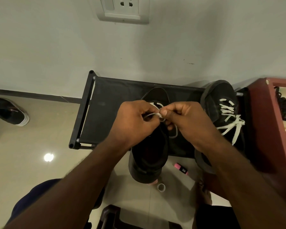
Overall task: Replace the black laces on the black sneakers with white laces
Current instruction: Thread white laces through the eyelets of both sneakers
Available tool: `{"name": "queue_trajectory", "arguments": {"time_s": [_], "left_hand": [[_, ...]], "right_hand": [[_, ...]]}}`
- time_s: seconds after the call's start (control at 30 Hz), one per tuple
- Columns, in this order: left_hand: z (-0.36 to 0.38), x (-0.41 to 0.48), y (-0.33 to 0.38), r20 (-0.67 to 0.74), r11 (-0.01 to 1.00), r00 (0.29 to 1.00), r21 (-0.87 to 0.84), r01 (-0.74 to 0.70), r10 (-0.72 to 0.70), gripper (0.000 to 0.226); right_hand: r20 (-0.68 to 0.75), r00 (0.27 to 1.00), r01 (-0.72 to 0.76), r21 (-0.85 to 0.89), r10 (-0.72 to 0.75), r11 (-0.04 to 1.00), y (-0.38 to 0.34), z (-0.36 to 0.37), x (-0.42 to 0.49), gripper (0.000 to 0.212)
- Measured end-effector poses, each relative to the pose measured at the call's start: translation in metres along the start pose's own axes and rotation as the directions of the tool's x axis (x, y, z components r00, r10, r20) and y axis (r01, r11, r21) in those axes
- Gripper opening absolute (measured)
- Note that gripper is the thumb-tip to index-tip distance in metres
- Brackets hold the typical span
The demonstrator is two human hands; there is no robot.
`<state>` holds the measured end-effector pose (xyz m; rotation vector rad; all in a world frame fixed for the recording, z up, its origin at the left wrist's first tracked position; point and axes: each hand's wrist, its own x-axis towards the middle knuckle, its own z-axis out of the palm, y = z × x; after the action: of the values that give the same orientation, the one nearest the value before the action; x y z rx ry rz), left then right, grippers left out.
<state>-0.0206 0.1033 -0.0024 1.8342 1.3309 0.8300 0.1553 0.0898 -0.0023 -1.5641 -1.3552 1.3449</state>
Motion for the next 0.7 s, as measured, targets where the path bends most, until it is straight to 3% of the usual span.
{"name": "queue_trajectory", "arguments": {"time_s": [0.1, 0.2, 0.27, 0.4, 0.57, 0.7], "left_hand": [[-0.001, 0.000, 0.001, -0.004, 1.000, 1.000, -0.003, 0.009, -0.009, 0.012], [-0.003, 0.001, 0.002, 0.041, 1.000, 0.999, 0.013, -0.013, 0.012, 0.019], [-0.004, 0.004, -0.002, 0.085, 0.997, 0.996, 0.059, -0.042, 0.037, 0.019], [-0.006, 0.008, -0.009, 0.158, 0.988, 0.987, 0.140, -0.060, 0.037, 0.021], [-0.010, 0.009, -0.012, 0.142, 0.979, 0.987, 0.175, -0.103, 0.079, 0.031], [-0.015, 0.008, -0.002, 0.026, 0.980, 0.992, -0.156, 0.124, -0.122, 0.046]], "right_hand": [[0.139, 0.985, 0.135, -0.271, -0.101, 0.953, -0.002, -0.005, -0.001, 0.013], [0.163, 0.980, 0.165, -0.331, -0.116, 0.929, -0.004, -0.004, -0.002, 0.014], [0.159, 0.984, 0.114, -0.245, -0.076, 0.963, -0.003, -0.001, -0.002, 0.019], [0.202, 0.977, -0.090, 0.120, 0.064, 0.989, 0.000, 0.007, 0.000, 0.030], [0.153, 0.979, -0.175, 0.288, 0.135, 0.941, -0.004, 0.011, 0.004, 0.029], [0.138, 0.979, -0.183, 0.289, 0.148, 0.940, -0.003, 0.015, 0.005, 0.029]]}}
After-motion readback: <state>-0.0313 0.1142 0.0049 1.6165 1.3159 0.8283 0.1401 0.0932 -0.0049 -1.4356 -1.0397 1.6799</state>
